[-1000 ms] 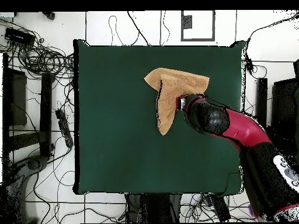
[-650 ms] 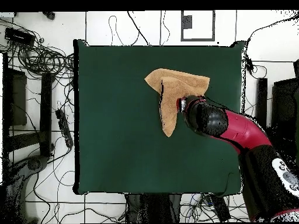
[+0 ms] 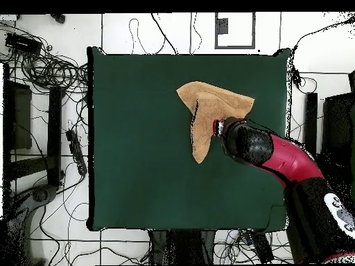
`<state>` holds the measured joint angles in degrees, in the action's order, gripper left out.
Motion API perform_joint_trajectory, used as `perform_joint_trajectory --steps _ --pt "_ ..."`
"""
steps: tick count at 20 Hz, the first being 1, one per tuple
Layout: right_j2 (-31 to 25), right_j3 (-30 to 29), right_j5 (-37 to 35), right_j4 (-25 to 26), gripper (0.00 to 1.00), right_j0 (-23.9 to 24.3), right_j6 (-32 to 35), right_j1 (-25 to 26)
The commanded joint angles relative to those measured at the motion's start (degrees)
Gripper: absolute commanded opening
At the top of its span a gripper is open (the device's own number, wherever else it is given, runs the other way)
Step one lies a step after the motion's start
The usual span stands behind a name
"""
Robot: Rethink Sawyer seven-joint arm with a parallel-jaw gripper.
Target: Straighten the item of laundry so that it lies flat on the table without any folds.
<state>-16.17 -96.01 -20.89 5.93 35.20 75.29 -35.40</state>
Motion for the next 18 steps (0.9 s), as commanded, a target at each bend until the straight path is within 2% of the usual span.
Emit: perform_joint_trajectory --steps 1,10,18 --pt "0.2 -6.0 -1.4 -3.7 0.0 -1.7 13.8 2.4" --pt "2.9 -7.4 -3.1 -6.4 0.0 -2.9 15.5 1.3" --pt "7.8 -6.4 -8.7 -8.5 0.0 -6.0 16.2 -1.2"
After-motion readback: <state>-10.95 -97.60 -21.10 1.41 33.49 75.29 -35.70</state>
